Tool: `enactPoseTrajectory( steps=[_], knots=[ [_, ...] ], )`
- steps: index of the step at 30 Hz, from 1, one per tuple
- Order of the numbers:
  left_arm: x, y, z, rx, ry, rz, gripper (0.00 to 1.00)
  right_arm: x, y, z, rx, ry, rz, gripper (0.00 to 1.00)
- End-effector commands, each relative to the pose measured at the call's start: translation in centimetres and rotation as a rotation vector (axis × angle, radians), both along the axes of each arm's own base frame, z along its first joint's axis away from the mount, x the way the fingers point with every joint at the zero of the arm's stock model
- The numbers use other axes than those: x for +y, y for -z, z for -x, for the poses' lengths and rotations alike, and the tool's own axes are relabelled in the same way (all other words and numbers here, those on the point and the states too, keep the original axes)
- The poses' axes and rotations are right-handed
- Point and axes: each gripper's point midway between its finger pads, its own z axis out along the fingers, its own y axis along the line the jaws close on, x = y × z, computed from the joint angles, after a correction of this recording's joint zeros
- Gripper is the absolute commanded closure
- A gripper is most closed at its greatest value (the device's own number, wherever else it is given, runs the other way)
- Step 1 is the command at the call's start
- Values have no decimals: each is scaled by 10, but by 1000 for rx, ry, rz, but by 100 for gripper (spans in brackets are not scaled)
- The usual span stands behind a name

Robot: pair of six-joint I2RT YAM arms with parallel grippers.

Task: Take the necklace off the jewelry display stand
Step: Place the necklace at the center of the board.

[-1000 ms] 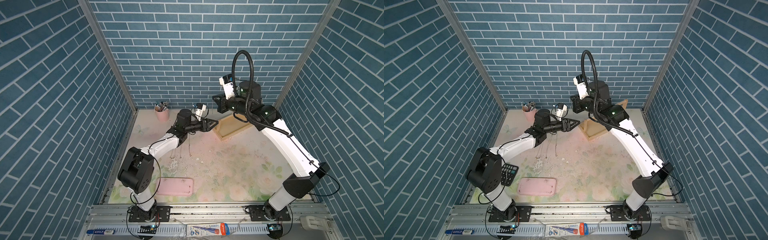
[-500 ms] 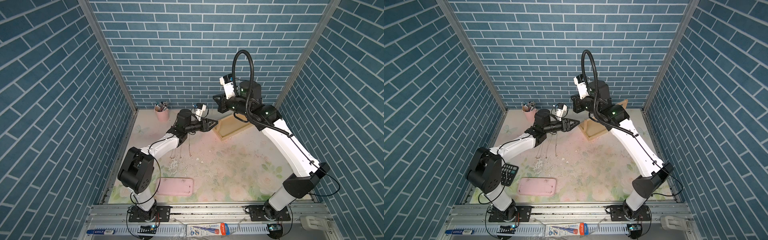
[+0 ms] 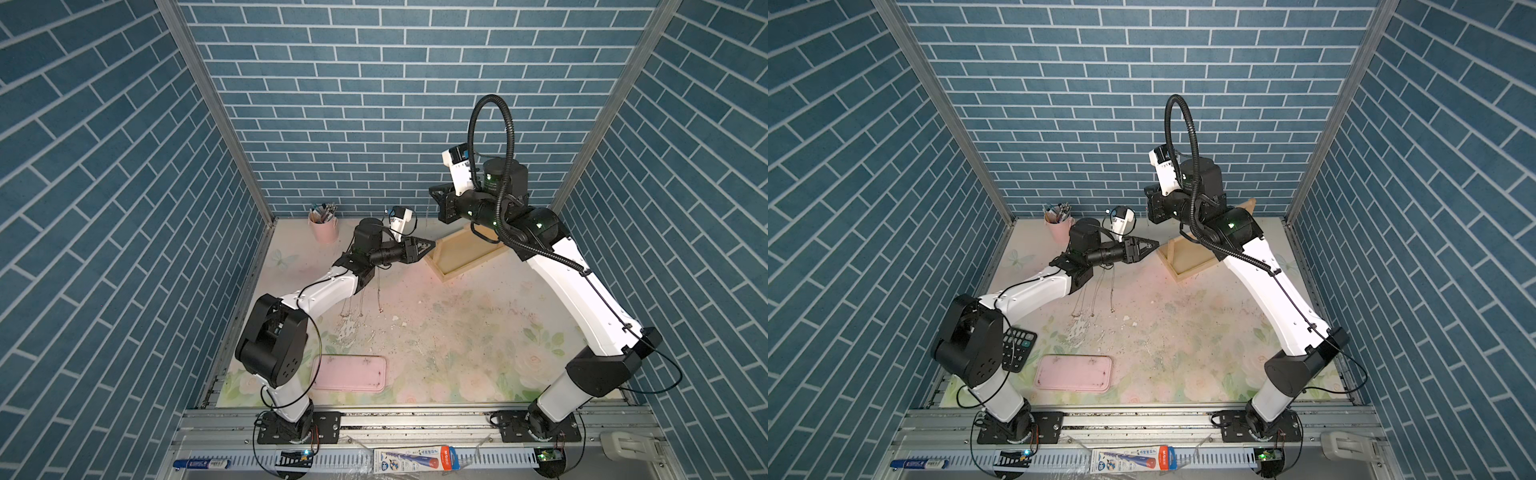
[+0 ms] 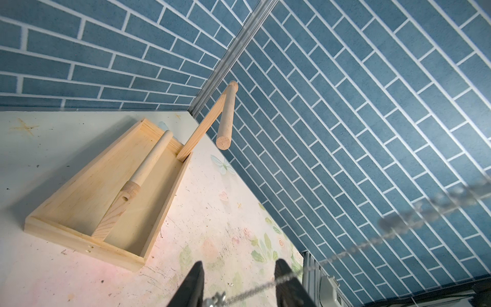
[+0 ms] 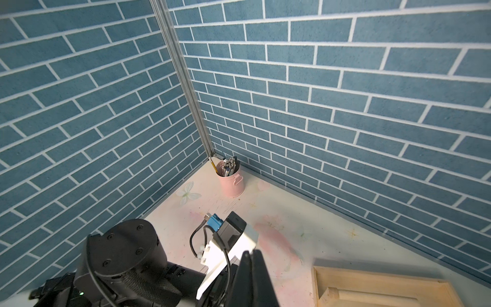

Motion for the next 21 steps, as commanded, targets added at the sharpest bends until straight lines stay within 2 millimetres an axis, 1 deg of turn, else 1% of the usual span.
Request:
enactPoseTrajectory(
  steps=[1, 14, 21],
  knots=[
    [3, -5, -2, -23, -7, 6, 57, -8, -23, 8, -67, 12, -1, 100],
    [6, -4, -3, -22, -28, -4, 61, -16, -29, 8, -87, 40, 11, 100],
    [9, -2, -6, -17, -41, -6, 64, -16, -28, 9, -86, 36, 13, 100]
  ],
)
